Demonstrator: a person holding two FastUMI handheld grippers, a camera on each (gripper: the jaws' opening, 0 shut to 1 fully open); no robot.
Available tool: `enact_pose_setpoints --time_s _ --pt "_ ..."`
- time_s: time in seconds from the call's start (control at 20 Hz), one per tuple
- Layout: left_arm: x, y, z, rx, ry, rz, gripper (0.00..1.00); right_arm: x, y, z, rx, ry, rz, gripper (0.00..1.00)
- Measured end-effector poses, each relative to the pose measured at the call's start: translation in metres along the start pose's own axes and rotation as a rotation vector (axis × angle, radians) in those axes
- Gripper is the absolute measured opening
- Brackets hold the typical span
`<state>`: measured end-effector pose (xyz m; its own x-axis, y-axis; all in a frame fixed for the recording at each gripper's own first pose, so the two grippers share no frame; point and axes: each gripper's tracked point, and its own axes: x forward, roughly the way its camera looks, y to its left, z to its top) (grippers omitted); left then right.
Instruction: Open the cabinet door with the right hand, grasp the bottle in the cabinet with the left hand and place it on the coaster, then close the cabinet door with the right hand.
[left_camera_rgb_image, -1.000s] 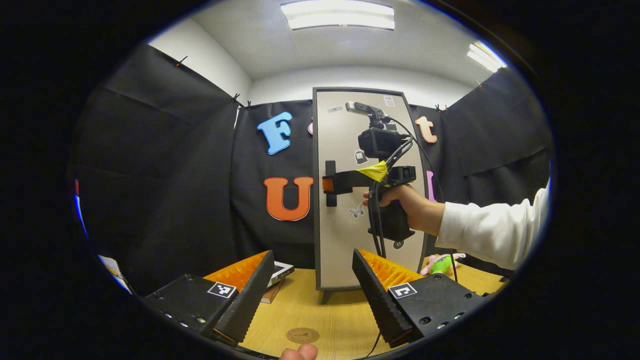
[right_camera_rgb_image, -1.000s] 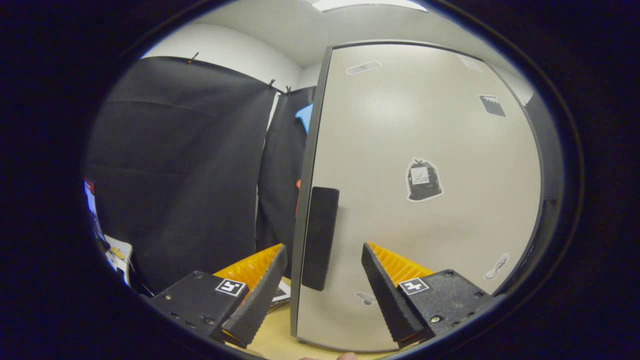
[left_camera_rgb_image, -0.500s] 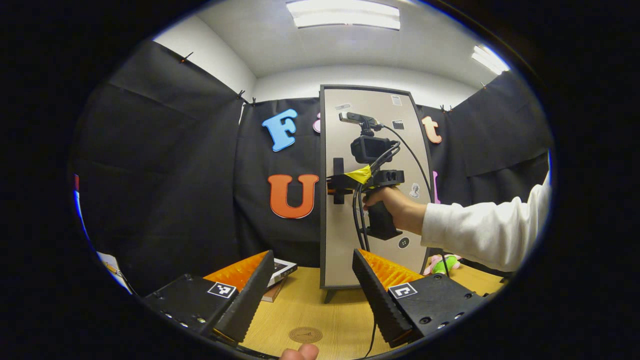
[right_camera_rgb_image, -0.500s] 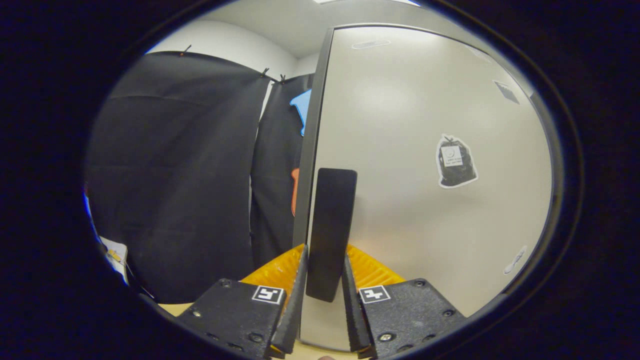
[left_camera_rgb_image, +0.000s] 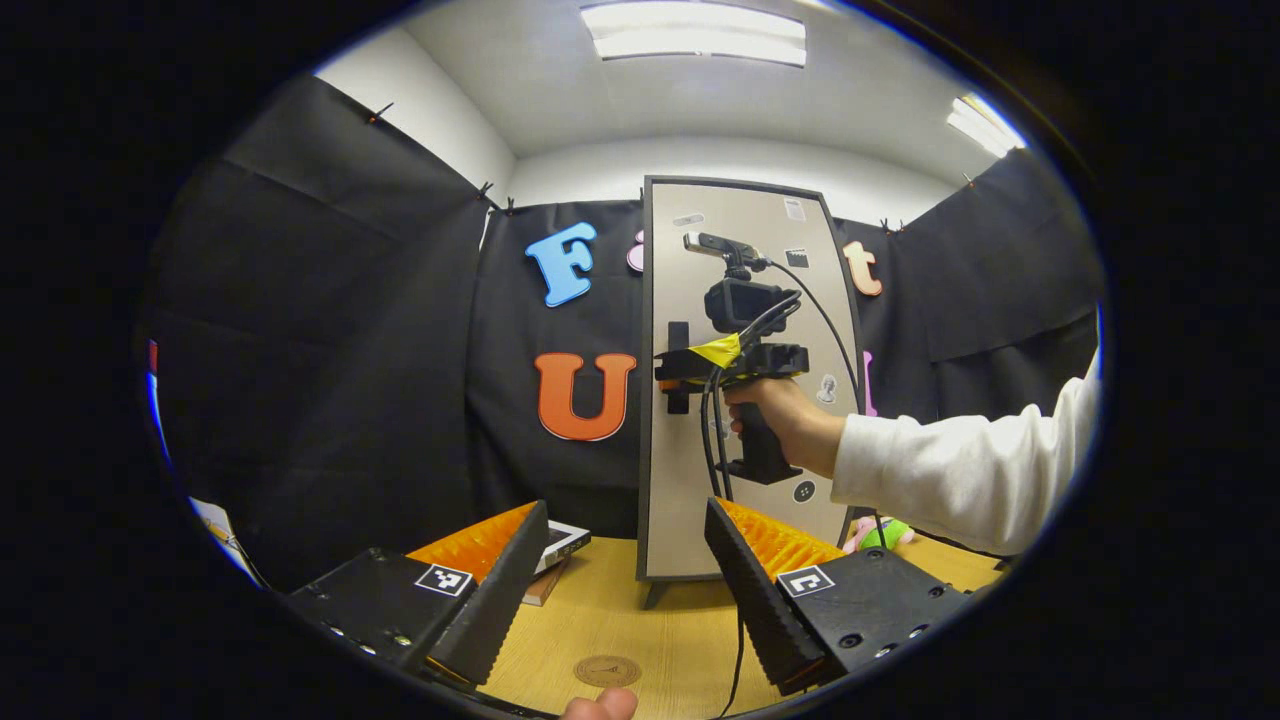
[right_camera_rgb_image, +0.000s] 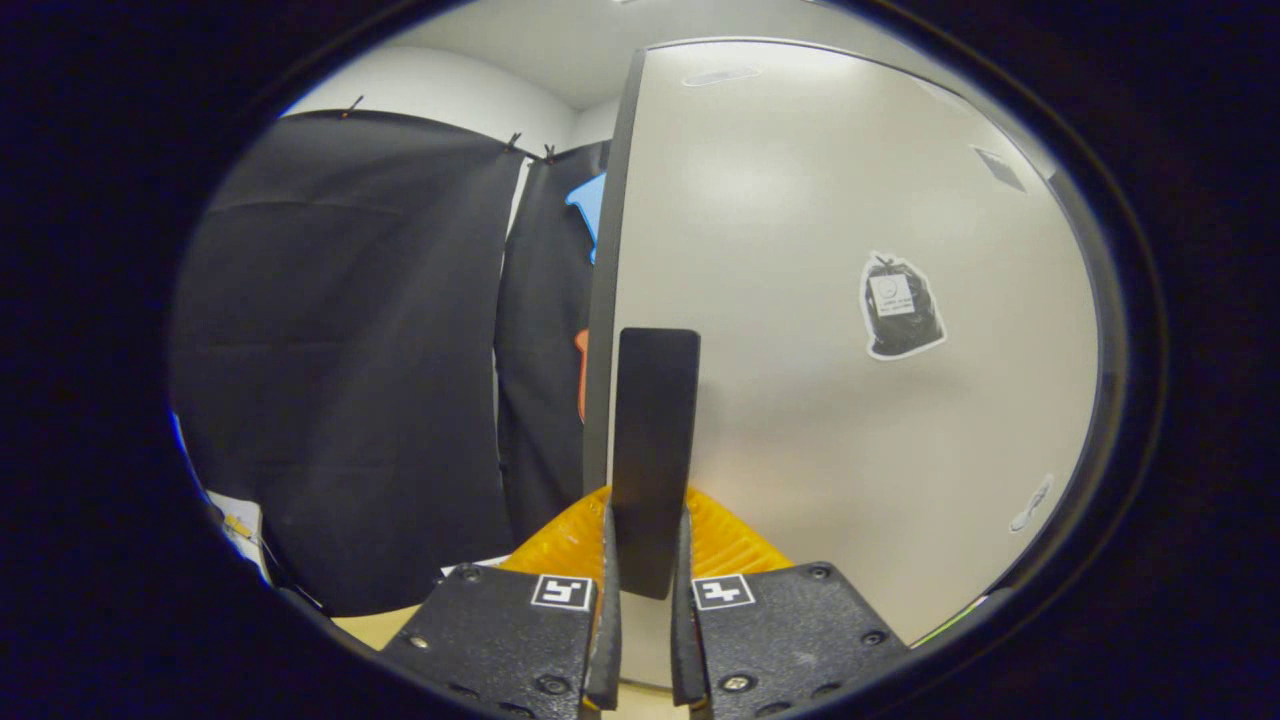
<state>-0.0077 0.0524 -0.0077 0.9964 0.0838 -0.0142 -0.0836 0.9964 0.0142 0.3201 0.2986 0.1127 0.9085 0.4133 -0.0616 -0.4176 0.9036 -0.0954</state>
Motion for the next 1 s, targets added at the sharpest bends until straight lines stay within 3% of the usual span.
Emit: enact_pose_setpoints --time_s 0.3,0.45,1.0 --pt "-0.005 0.012 0.004 -0.011 -0.013 0.02 0.95 -0.04 0.008 -0.002 0.013 -0.026 0.005 0.23" --pt "-0.004 0.017 0.001 -0.011 -0.004 0.028 0.95 -0.063 0.007 -0.002 0.042 -0.022 0.058 0.22" --pt "-0.006 0.004 0.002 -0.001 -0.002 -0.008 0.95 -0.145 -0.011 -0.003 0.031 -0.019 0.099 0.21"
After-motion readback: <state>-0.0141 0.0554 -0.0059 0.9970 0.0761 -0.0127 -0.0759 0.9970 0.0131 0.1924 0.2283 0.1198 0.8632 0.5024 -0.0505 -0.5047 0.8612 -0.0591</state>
